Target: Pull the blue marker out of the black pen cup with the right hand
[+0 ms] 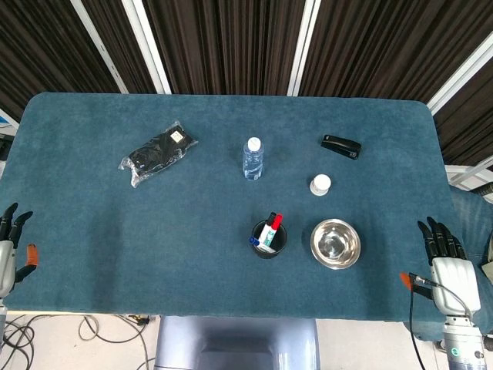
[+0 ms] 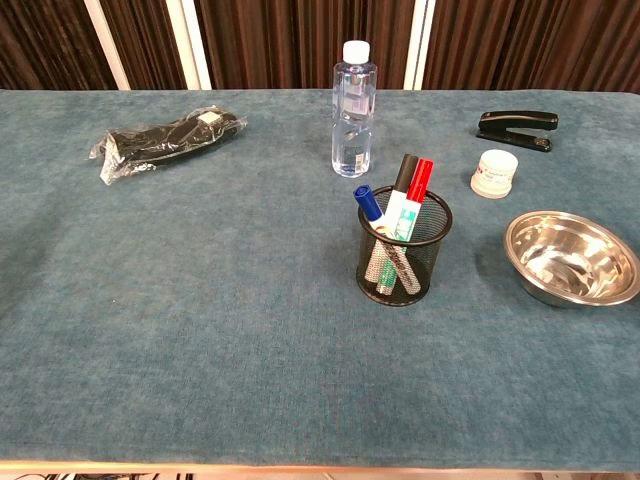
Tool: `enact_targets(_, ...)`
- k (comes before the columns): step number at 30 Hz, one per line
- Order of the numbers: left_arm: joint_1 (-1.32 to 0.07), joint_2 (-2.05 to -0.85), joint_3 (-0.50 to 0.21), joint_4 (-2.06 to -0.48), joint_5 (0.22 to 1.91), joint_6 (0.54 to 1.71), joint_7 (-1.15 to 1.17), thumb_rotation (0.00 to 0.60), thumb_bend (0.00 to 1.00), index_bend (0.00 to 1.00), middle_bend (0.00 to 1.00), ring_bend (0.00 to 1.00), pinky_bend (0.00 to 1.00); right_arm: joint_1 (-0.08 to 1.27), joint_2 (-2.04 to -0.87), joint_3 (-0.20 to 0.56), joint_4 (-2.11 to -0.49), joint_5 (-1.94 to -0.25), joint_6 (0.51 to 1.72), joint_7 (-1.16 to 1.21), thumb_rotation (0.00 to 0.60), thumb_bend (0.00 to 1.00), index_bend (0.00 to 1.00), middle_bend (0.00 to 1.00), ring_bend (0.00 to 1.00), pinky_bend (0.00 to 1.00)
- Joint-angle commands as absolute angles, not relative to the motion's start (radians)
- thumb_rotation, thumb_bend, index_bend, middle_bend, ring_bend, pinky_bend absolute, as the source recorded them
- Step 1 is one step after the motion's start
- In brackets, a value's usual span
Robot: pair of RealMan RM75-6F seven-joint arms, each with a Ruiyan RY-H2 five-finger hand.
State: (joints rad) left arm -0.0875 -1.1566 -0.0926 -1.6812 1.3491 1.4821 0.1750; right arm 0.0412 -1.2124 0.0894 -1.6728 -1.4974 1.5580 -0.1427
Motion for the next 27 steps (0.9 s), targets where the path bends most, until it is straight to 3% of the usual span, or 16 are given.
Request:
enact_targets(1,-0.087,-1.157,-0.093,-1.681,1.349,1.482,0.175,0.600,0.56,0.13,0.00,0.10,0.06,0.041,-1.210,0.088,-1.674,-1.499,1.556,-0.138,0.600,0.25,0.00,0.00,0.00,0.16)
enact_targets(21,-0.087,-1.154,-0.093,-1.687,1.343,1.477,0.175,0.600,0.56,0.13,0.00,0.10,0.06,0.047,-1.191,0.080,-1.694,-1.491,1.523,-0.070,0.600,0.25,0.00,0.00,0.00,0.16)
enact_targets(27,-0.086,-1.153,-0.092,-1.690,1.341,1.475,0.174,0.600,0.56,0.13,0.00,0.10,0.06,0.047,-1.187,0.080,-1.689,-1.489,1.521,-0.074,0.600,0.21,0.01,0.00,0.00,0.16)
